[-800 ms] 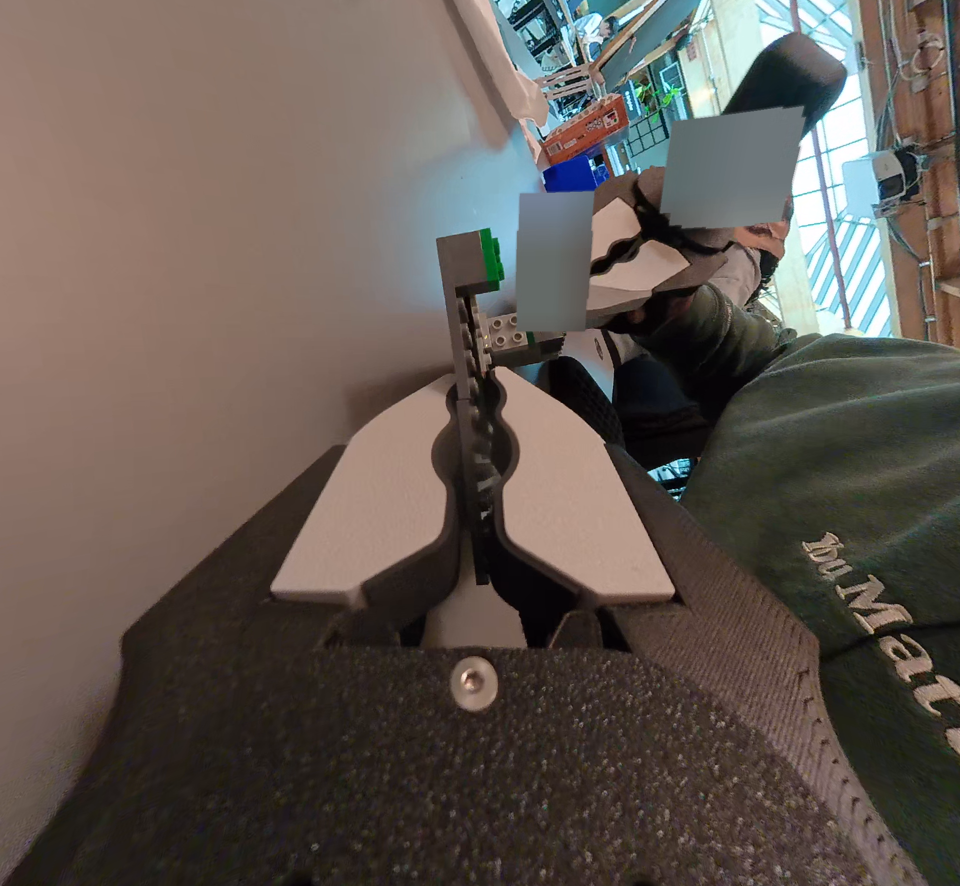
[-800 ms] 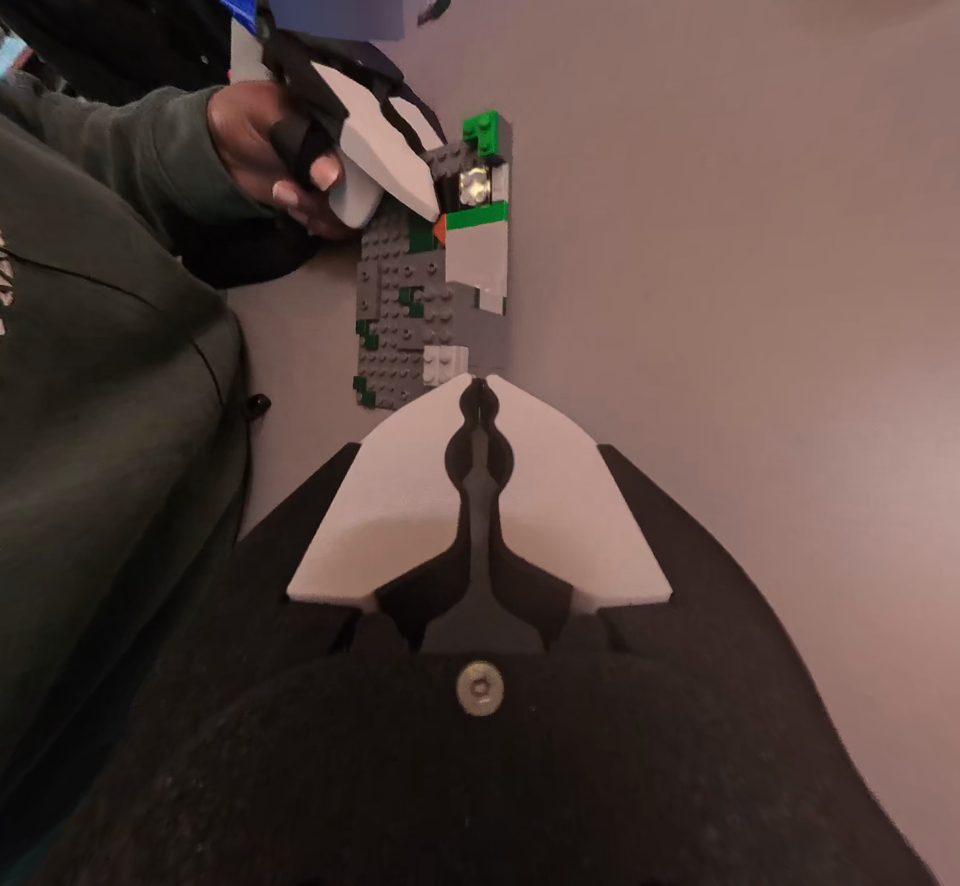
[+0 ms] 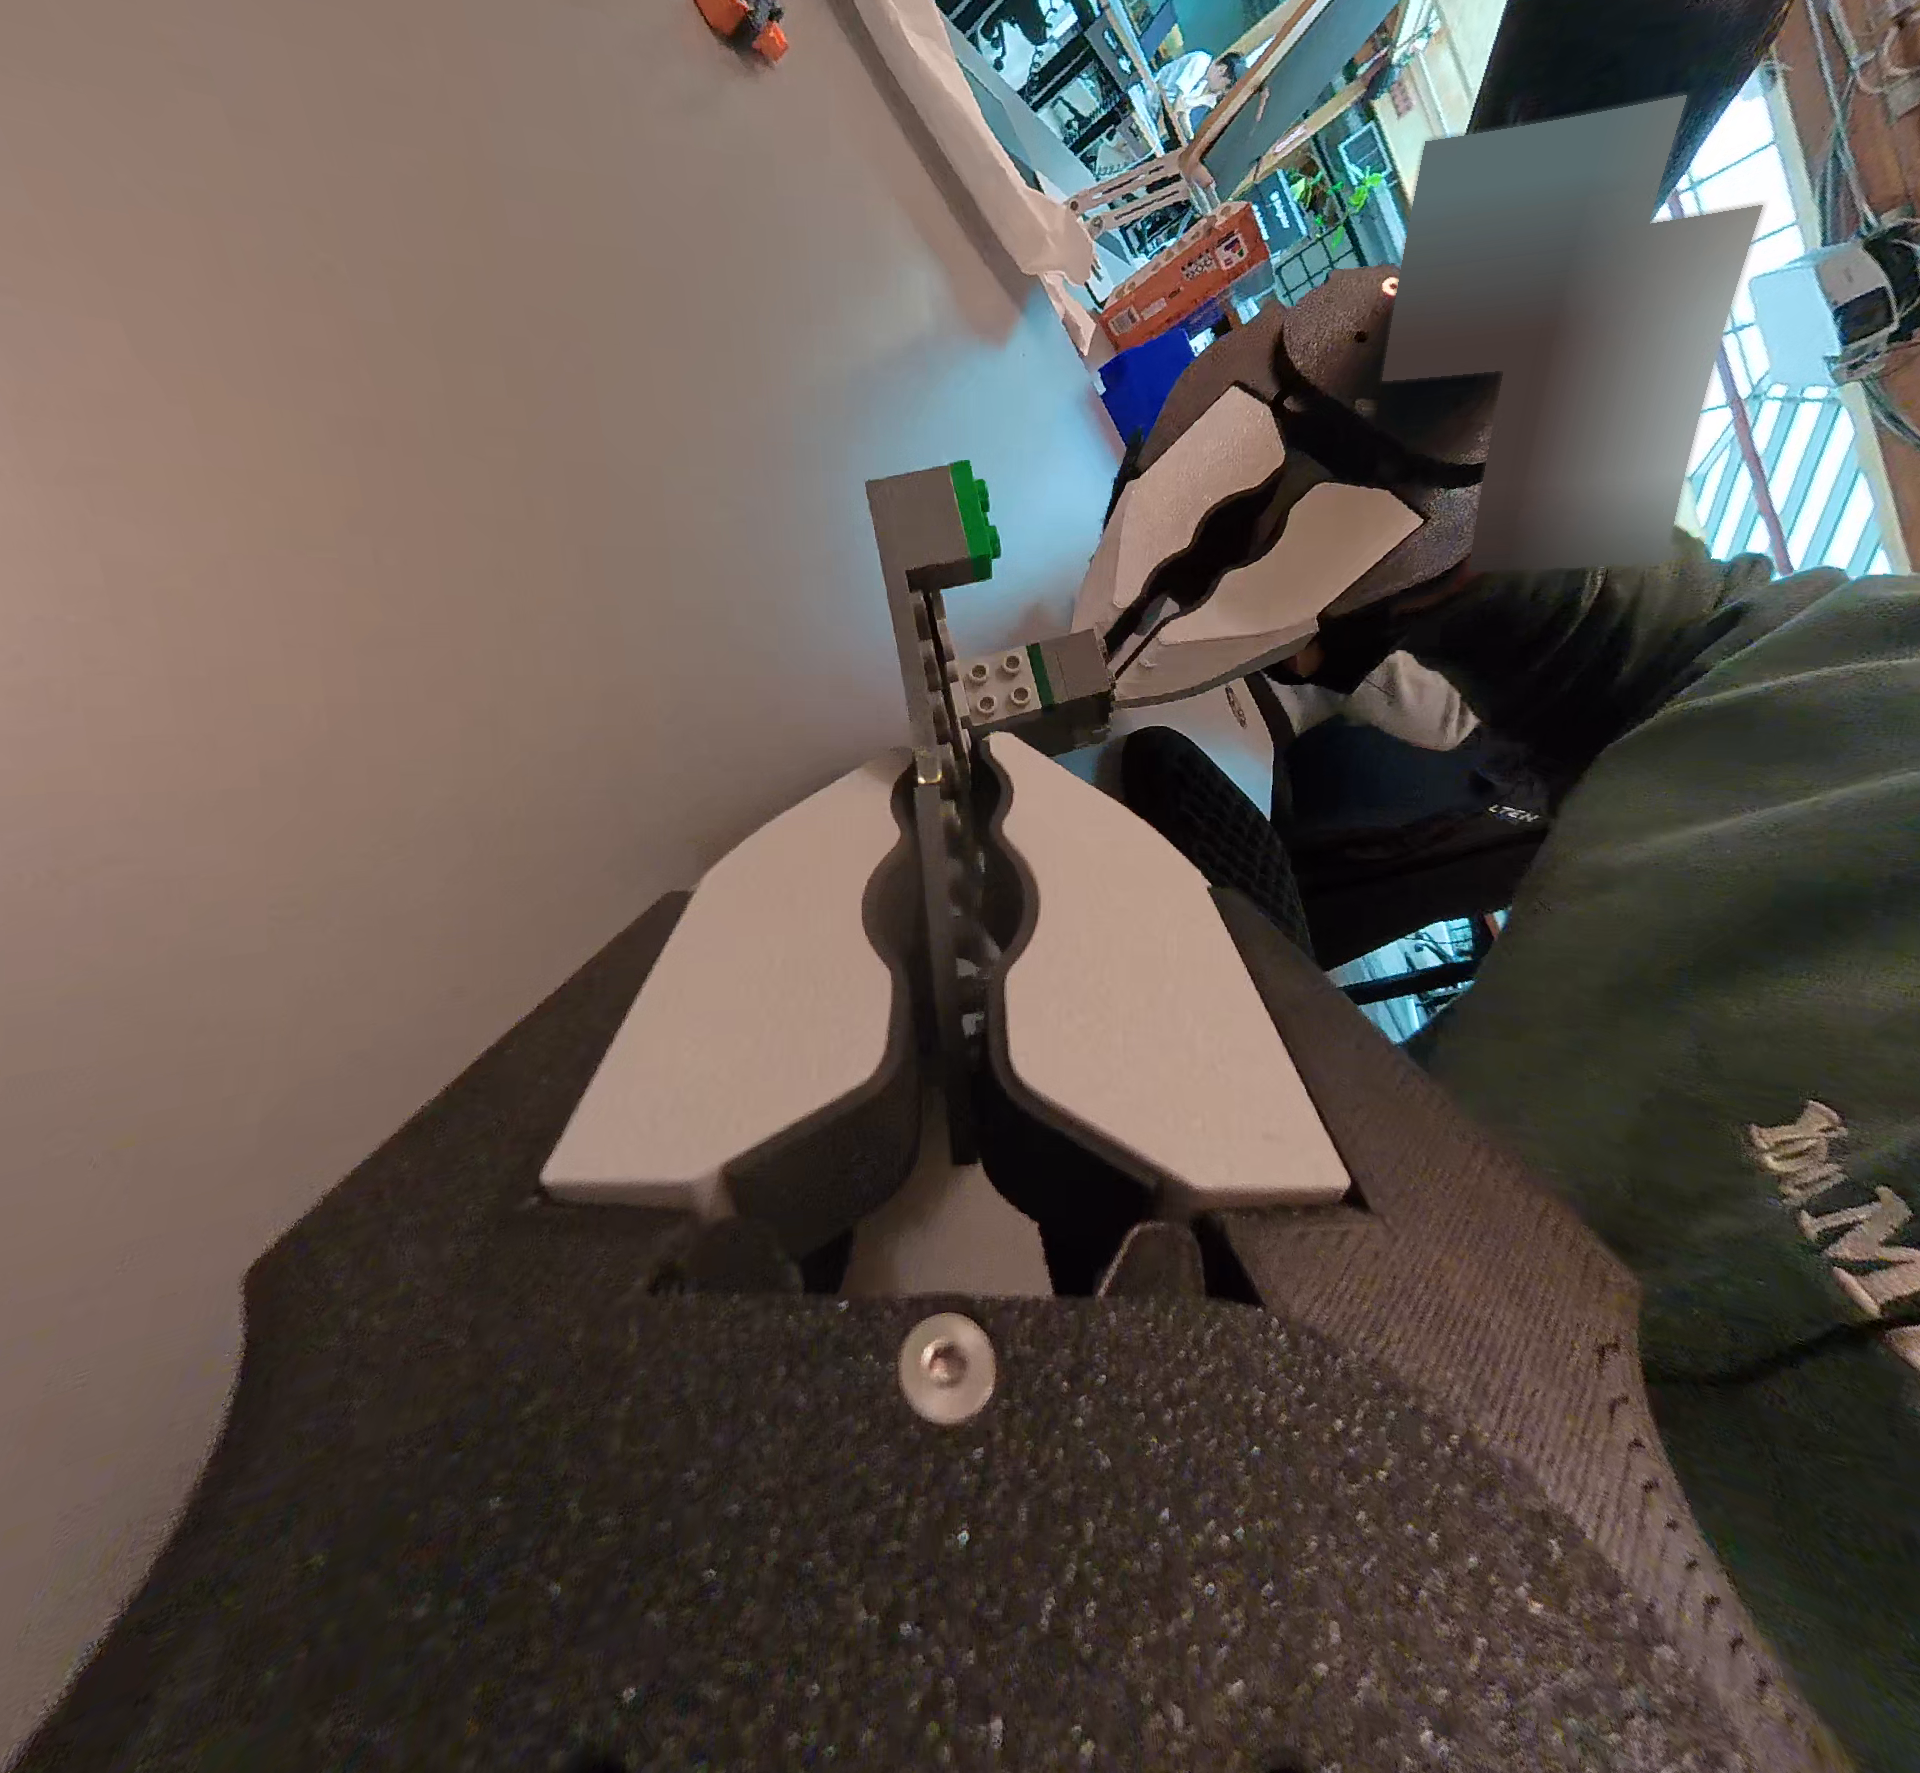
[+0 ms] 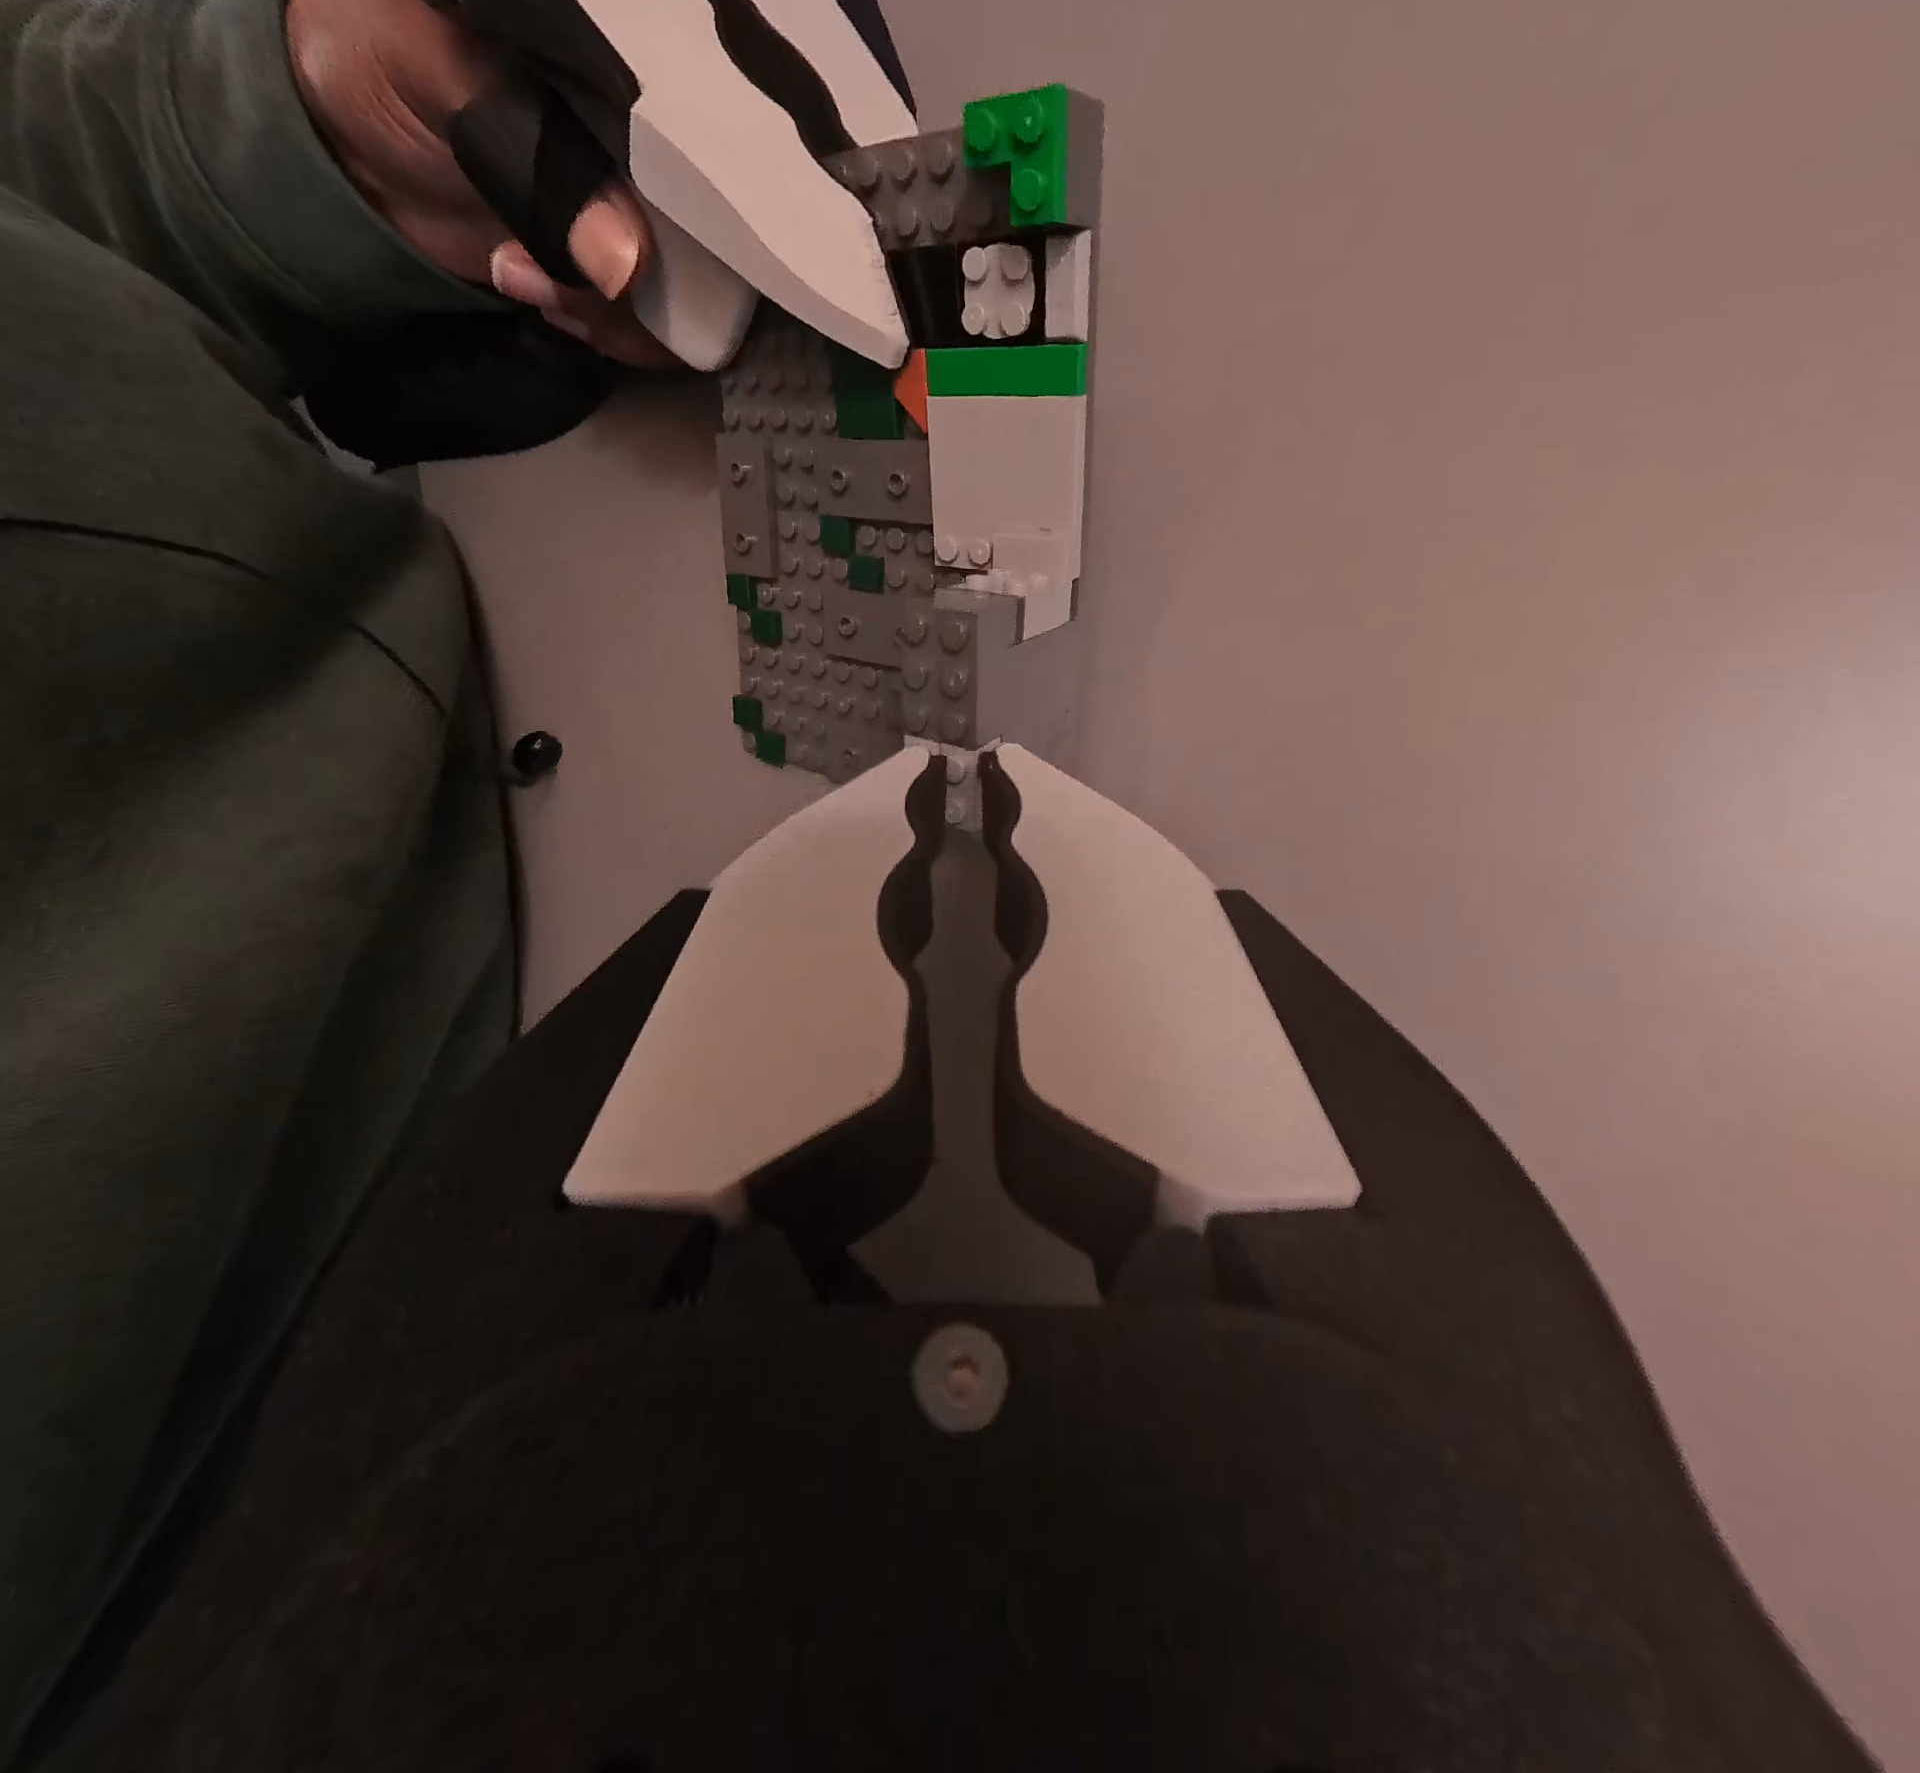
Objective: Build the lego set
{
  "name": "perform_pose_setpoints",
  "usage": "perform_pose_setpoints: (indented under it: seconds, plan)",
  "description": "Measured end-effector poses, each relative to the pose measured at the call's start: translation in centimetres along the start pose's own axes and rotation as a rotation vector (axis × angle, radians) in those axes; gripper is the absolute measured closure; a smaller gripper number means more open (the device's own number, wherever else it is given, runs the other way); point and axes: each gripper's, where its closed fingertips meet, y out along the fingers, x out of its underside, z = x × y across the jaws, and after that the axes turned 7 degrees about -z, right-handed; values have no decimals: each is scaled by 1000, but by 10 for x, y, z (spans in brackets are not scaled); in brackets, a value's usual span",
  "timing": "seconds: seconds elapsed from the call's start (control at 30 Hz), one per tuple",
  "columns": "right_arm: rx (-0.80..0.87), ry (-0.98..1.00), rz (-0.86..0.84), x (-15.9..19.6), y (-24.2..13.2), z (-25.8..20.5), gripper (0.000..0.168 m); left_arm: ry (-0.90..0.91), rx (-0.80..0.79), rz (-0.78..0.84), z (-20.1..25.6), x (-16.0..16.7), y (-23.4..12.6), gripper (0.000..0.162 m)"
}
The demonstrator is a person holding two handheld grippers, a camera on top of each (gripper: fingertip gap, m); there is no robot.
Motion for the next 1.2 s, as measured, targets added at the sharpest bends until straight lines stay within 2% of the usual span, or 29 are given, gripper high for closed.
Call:
perform_pose_setpoints:
  seconds: [0.03,0.17,0.53,0.63,0.77,1.03,1.1,1.2]
  plan:
    - [-4,7,-18,0,0,0,161,-2,0,1,0,0,0,155]
    - [-3,33,-40,0,1,2,162,-13,2,0,-2,1,0,155]
    - [3,77,60,-1,-3,10,163,-39,6,6,-3,0,-1,154]
    - [50,98,96,-2,-11,20,166,-65,49,26,1,-4,-5,155]
    - [25,60,122,-2,-14,7,168,-79,49,44,1,-7,-7,155]
    - [162,28,228,-2,-40,24,168,-99,61,89,1,-16,-18,155]
    - [247,-11,249,-1,-46,33,156,-123,78,115,2,-20,-22,155]
    - [337,-42,250,5,-47,45,150,-162,102,154,2,-27,-27,155]
